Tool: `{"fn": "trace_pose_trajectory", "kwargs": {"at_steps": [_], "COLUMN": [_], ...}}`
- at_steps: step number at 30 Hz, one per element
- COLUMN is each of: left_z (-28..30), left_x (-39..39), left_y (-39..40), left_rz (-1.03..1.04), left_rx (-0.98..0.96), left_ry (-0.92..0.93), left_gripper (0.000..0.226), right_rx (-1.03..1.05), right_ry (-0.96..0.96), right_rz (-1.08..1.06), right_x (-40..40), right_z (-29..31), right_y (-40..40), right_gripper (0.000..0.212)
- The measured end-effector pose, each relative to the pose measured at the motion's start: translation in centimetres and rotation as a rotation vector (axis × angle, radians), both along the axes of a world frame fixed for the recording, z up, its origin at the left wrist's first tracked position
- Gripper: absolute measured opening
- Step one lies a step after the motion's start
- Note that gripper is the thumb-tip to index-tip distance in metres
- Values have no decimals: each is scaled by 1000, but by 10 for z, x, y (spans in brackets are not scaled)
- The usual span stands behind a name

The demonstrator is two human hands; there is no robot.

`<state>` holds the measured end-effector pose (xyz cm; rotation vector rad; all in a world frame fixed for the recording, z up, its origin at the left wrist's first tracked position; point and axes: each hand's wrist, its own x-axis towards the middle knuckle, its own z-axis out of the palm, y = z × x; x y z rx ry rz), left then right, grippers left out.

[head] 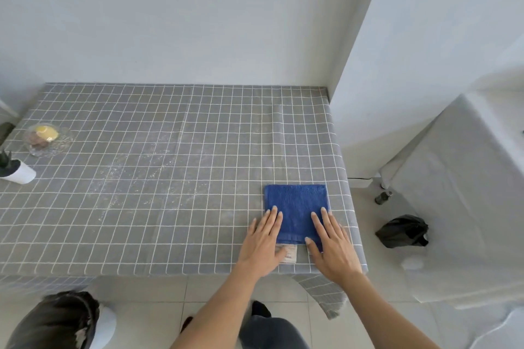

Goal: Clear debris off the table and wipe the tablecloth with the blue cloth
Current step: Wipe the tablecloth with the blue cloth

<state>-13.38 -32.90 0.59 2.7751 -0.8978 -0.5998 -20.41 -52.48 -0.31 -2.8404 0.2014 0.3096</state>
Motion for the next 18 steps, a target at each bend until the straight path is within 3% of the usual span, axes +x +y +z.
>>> {"fn": "trace_pose_trajectory", "kwargs": {"at_steps": [6, 14, 18], "left_z": [4, -7, -5], "left_x": [1, -1, -4], "left_y": [2, -10, -14], "left_rz": [-59, -36, 25], "left_rx": [56, 97, 62], "left_ry": [-91, -167, -189], "left_gripper": [67, 85, 73], "right_rx": [15, 36, 4], "right_ry": [-23, -48, -129], "right_rz": [95, 49, 24], "right_x": [-6, 2, 6], "right_z": [-1, -7, -10], "right_y": [-15, -9, -7], "right_gripper": [74, 70, 61]}}
